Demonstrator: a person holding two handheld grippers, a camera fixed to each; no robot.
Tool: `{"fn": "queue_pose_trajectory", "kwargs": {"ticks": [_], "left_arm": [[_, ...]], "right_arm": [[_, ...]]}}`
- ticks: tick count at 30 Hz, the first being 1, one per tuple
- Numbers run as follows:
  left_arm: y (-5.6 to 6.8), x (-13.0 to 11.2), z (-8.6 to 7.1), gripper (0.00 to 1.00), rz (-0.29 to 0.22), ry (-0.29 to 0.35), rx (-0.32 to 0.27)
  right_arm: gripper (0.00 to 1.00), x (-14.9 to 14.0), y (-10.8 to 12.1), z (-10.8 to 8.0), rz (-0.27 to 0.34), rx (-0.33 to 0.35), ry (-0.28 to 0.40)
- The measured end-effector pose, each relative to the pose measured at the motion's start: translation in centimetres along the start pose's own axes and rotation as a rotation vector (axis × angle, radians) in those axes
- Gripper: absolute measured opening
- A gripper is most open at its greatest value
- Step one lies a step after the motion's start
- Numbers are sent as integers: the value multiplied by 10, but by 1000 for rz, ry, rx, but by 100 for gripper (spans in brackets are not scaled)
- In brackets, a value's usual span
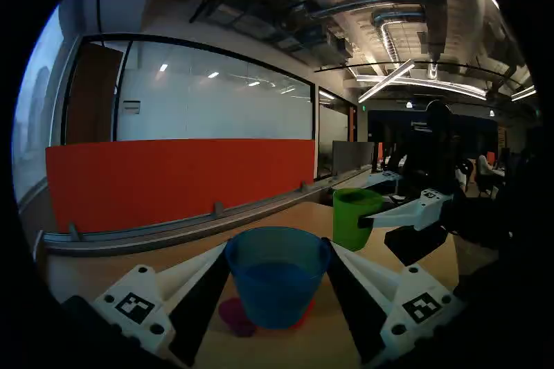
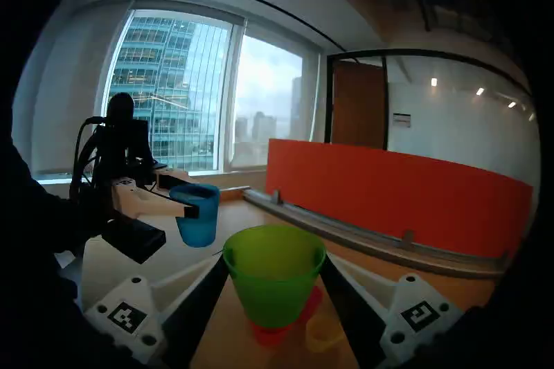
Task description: Pour water
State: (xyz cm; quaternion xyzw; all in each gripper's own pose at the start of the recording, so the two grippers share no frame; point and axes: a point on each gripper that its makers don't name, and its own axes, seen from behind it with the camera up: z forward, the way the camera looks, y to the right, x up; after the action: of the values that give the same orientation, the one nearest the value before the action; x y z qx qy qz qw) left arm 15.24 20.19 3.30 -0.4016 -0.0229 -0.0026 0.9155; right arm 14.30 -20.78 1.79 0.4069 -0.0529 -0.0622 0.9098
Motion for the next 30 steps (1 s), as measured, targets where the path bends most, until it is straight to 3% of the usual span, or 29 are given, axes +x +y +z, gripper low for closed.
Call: {"fn": "queue_pose_trajectory", "kwargs": {"ticks": [11, 18, 30], "left_arm": [[-6, 8, 2, 89, 106, 9, 31], [-10, 27, 1, 89, 205, 41, 63], [-3, 51, 6, 89, 398, 44, 104]], "right_arm": [[92, 0, -8, 3, 10, 28, 7], [92, -2, -20, 7, 16, 57, 11], [92, -13, -46, 16, 22, 116, 4]]}}
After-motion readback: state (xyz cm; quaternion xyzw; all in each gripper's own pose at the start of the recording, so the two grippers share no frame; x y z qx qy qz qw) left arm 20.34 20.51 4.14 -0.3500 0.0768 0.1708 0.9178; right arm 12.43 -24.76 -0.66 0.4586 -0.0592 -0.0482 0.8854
